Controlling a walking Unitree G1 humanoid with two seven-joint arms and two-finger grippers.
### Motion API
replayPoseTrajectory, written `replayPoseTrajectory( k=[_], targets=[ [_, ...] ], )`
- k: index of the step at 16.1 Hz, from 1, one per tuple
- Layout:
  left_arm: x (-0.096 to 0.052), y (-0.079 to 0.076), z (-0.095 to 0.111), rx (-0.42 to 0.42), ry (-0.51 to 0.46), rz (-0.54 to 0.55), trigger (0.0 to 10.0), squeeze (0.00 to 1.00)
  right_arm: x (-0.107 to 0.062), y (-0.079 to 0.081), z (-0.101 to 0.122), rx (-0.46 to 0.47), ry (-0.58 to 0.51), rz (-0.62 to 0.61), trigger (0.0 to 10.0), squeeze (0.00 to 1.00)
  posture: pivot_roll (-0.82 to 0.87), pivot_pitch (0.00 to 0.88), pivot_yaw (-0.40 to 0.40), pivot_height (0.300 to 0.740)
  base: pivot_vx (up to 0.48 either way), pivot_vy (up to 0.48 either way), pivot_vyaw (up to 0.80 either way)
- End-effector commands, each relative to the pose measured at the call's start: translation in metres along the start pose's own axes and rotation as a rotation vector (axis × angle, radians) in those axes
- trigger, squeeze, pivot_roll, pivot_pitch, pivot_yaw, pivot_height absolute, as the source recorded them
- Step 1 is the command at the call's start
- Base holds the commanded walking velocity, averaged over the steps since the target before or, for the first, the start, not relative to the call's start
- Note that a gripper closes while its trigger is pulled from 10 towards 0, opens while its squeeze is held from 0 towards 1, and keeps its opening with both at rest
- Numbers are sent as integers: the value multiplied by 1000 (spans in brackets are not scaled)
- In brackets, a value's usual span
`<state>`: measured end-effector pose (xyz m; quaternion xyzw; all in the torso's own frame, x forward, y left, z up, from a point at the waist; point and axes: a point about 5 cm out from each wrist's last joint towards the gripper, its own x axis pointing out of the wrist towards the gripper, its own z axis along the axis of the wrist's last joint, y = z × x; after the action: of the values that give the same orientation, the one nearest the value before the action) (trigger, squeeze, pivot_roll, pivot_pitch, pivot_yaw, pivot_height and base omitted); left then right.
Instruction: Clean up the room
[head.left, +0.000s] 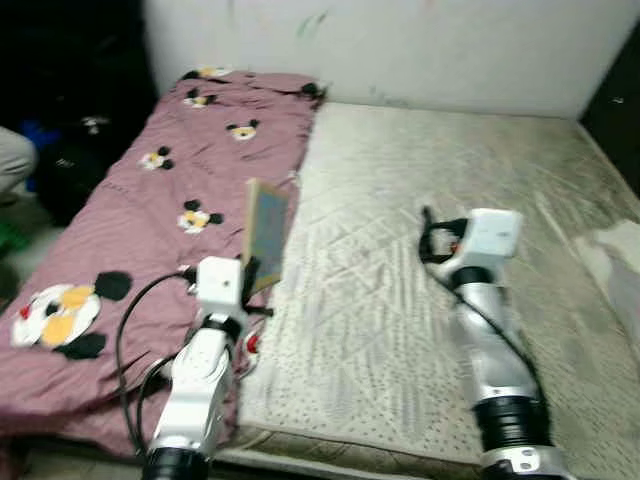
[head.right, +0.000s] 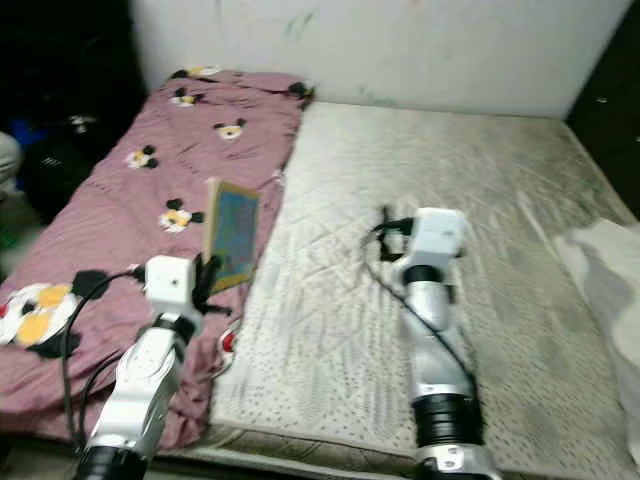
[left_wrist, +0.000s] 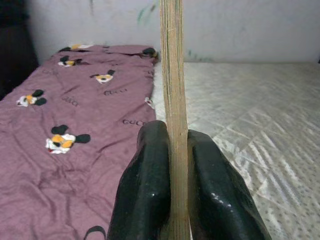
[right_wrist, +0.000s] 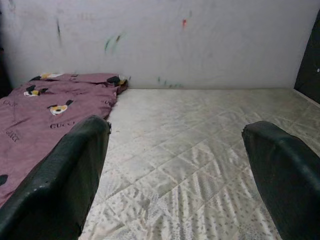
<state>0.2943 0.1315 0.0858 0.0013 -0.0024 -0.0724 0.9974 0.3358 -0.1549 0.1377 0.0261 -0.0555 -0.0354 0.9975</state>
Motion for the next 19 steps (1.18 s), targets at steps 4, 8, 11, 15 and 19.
replayPoseTrajectory(
  k=[4, 8, 11, 15, 19],
  targets=[
    [-17, 22, 21, 48, -138, 131, 10000, 0, -25, -11, -25, -92, 60, 71, 10000, 0, 1, 0, -17, 740, 0, 0, -200],
    [-29, 30, 28, 76, -164, 215, 10000, 0, -36, -20, -40, -112, 123, 35, 10000, 0, 9, 0, -22, 740, 0, 0, 0],
    [-28, 23, 29, 80, -160, 203, 10000, 0, -29, -17, -37, -103, 121, 25, 10000, 0, 21, 0, -22, 740, 0, 0, -406],
    [-21, 21, 34, 47, -166, 196, 10000, 0, -26, -18, -34, -107, 105, 12, 10000, 0, 9, 0, -13, 740, 0, 0, -800],
    [-19, 20, 33, 42, -157, 193, 10000, 0, -25, -17, -31, -106, 95, 13, 10000, 0, 4, 0, -11, 740, 0, 0, -800]
  ],
)
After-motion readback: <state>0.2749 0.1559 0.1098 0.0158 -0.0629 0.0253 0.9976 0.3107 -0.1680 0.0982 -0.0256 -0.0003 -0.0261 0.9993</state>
